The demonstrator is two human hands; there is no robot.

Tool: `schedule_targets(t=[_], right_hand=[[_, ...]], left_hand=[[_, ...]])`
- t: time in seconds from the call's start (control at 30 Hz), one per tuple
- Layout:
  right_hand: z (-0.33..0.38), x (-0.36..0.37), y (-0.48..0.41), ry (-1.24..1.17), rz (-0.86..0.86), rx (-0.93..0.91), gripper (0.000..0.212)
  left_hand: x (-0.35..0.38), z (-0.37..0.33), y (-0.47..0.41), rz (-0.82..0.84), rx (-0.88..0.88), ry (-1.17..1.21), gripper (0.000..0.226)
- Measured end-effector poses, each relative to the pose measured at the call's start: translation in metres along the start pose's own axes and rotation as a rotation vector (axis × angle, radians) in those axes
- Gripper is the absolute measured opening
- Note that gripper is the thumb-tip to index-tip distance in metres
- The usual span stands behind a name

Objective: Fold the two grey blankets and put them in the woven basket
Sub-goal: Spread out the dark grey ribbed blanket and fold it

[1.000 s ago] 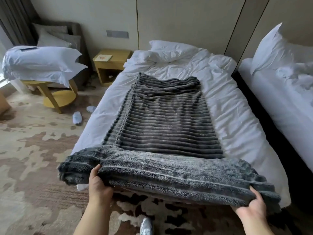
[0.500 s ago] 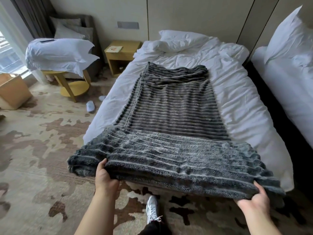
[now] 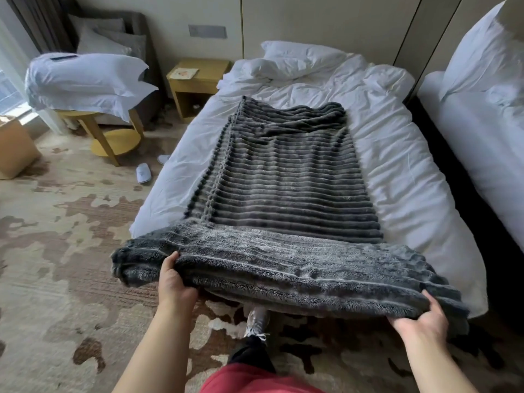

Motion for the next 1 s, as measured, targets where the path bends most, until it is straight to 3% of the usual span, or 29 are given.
schedule_targets(t=[0.2, 0.37, 0.5, 0.57, 0.7, 0.8, 1.0], right_hand=[[0.027, 0.045, -0.037, 0.060, 0.043, 0.069, 0.024], [0.020, 0.136, -0.066, 0.071, -0.081, 0.056, 0.041], [0.021, 0.235, -0.113, 0.037, -0.041, 0.015, 0.054], [0.011, 0.276, -0.143, 0.162, 0.007, 0.022, 0.060], [-0.052, 0.296, -0.198, 0.637, -0.005, 0.156, 0.059], [-0.089, 0.276, -0.219, 0.932, -0.099, 0.226, 0.060], [-0.100, 0.256, -0.233, 1.008, -0.165, 0.217, 0.054]], left_hand=[[0.058, -0.008, -0.052, -0.028, -0.008, -0.063, 0.011], [0.144, -0.020, -0.118, -0.104, -0.051, -0.103, 0.016], [0.229, -0.030, -0.188, 0.054, 0.040, -0.114, 0.030], [0.256, -0.022, -0.231, 0.092, 0.053, -0.303, 0.044], [0.251, 0.028, -0.307, -0.026, 0.014, -1.017, 0.058], [0.227, 0.054, -0.333, -0.103, -0.047, -1.155, 0.062], [0.222, 0.064, -0.338, -0.053, 0.090, -1.410, 0.063]])
Point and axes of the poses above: each hand's wrist, its own y-axis away from the middle knuckle, its own x-axis out of the palm, z = x × y, the point moved 7 cm from there along -y, towards the middle knuckle, and after that the axes turned 7 degrees about -z, right-handed, at the moved point
